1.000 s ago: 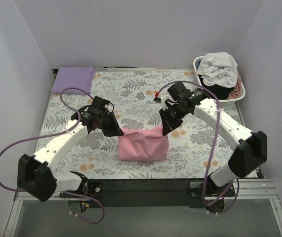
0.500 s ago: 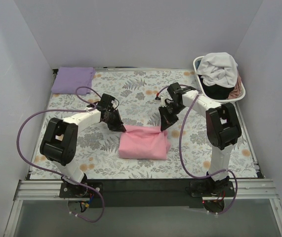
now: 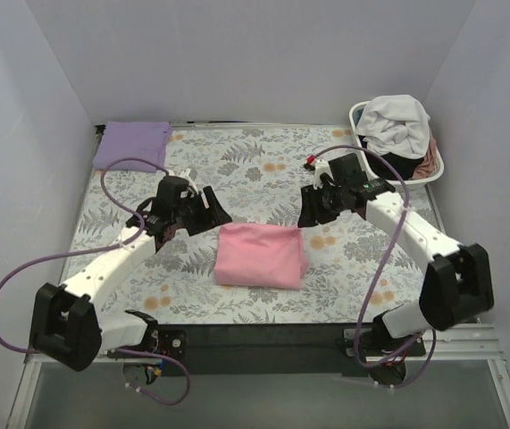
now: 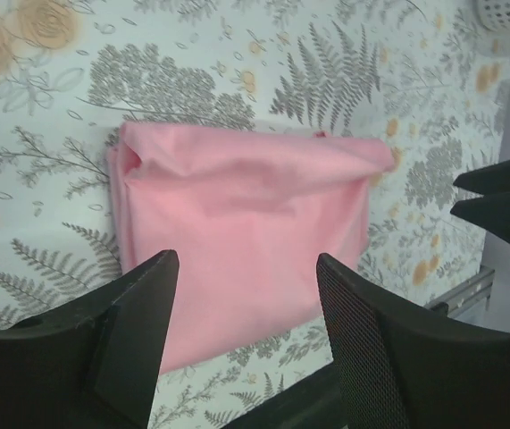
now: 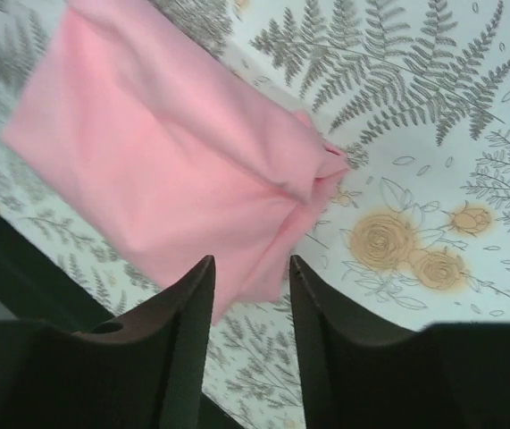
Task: Fold and stack the t-shirts
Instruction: Fold the tshirt
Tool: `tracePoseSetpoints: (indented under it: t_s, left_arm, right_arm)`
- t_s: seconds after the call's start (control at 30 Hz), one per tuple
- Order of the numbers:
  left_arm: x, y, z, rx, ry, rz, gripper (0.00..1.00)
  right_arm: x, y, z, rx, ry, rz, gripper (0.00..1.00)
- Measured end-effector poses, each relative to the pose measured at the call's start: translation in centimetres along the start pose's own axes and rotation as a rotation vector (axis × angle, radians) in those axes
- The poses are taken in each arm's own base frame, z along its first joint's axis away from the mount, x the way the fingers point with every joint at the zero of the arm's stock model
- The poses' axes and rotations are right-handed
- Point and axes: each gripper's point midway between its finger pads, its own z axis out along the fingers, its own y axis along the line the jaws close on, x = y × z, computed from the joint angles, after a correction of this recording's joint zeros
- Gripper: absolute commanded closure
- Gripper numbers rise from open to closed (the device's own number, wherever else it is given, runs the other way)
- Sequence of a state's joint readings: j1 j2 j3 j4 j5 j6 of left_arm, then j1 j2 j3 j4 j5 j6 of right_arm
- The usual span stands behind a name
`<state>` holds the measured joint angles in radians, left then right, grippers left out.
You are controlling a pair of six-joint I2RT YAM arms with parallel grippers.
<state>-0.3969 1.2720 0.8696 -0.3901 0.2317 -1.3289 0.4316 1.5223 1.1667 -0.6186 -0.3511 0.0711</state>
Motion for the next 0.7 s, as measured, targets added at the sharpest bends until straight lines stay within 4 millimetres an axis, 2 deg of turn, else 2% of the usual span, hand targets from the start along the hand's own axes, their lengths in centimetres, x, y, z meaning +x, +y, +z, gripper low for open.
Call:
tracePoseSetpoints:
  t_s: [0.07,0.13,0.17,0.27,0.33,0.4,0.5,0.7]
  left_arm:
    - [0.8,-0.9,-0.9,0.048,-0.023,0.016,0.50]
    - [2.5,-0.8,-0.8,0.075,-0.005,0.017,0.59]
    - [3.6,-0.5,-0.4,0.081,0.020,0.010,0.69]
    - [6.3,1.2,1.4,0.063,0.093,-0.028,0.79]
    - [7.2,2.0,2.6,0.044,0.124,-0.057,0.83]
    - [7.1,2.2,3.6,0.040,0.125,-0.072,0.91]
    - [6.3,2.3,5.2,0.027,0.109,-0.083,0.96]
    - [3.5,3.3,8.5,0.001,0.059,-0.140,0.97]
  right_arm:
    - [-0.4,1.2,-1.2,-0.042,-0.114,-0.014,0.51]
    - [-0.2,2.6,-1.4,-0.123,-0.191,-0.018,0.51]
    - [0.2,3.2,-1.0,-0.172,-0.208,-0.017,0.51]
    - [1.6,4.3,1.1,-0.285,-0.187,0.011,0.51]
    - [2.2,4.7,2.7,-0.348,-0.166,0.035,0.51]
    - [2.2,4.8,3.9,-0.391,-0.152,0.051,0.52]
    - [1.7,4.6,5.3,-0.421,-0.160,0.057,0.52]
    - [0.7,2.0,7.5,-0.425,-0.175,0.122,0.52]
